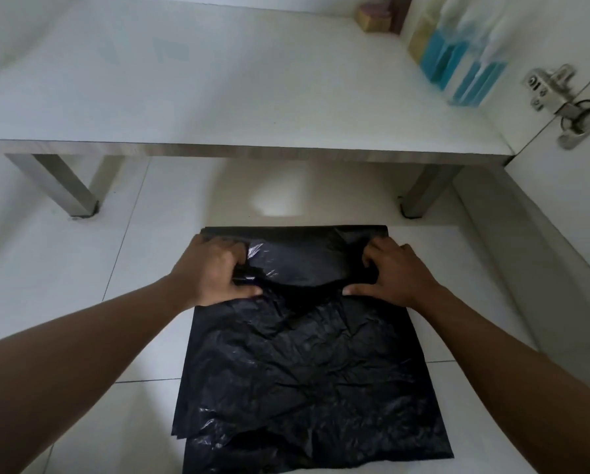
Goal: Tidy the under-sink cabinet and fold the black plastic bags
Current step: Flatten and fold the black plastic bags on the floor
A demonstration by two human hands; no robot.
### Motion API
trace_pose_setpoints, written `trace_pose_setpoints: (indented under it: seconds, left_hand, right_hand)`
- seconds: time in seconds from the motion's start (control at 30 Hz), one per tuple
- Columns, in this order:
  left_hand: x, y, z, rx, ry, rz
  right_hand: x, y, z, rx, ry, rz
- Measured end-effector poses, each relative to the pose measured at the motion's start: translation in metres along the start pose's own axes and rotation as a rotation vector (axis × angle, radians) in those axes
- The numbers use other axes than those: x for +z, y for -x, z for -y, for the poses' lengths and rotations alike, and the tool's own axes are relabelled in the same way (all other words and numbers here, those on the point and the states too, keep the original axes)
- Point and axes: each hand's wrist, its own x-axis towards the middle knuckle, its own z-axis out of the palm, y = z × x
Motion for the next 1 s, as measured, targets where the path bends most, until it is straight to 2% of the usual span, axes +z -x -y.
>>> trace_pose_setpoints:
  seconds: [0.1,0.2,0.27,0.3,0.4,0.47,0.83,1.0]
  left_hand:
    - [0.001,0.002,-0.001,0.007,-0.034,-0.033]
    - [0.002,-0.003,-0.013,0.001,0.011,-0.275]
    - [0.006,-0.012,-0.023,-0.016,-0.005,-0.34]
    - [0.009,-0.017,-0.028,-0.032,-0.03,-0.3]
    - [0.028,-0.024,-0.038,-0.124,-0.029,-0.04]
    - [0.043,-0.025,-0.039,-0.186,0.005,0.067]
    - [0.058,-0.033,-0.027,-0.221,0.065,0.088]
    - [0.056,-0.035,-0.024,-0.212,0.099,0.132]
  right_hand:
    - [-0.008,0.001,0.006,0.016,0.006,-0.093]
    - [-0.014,-0.012,0.034,0.013,-0.032,-0.297]
    - [-0.011,-0.029,0.064,-0.021,-0.002,-0.283]
    - [-0.006,-0.039,0.08,-0.031,0.002,-0.214]
    - [0.019,-0.062,0.112,-0.031,-0.03,0.066]
    - [0.035,-0.071,0.115,-0.04,-0.029,0.138]
    - [0.031,-0.076,0.049,0.114,0.018,0.16]
    - [0.026,-0.063,0.003,0.363,-0.053,0.115]
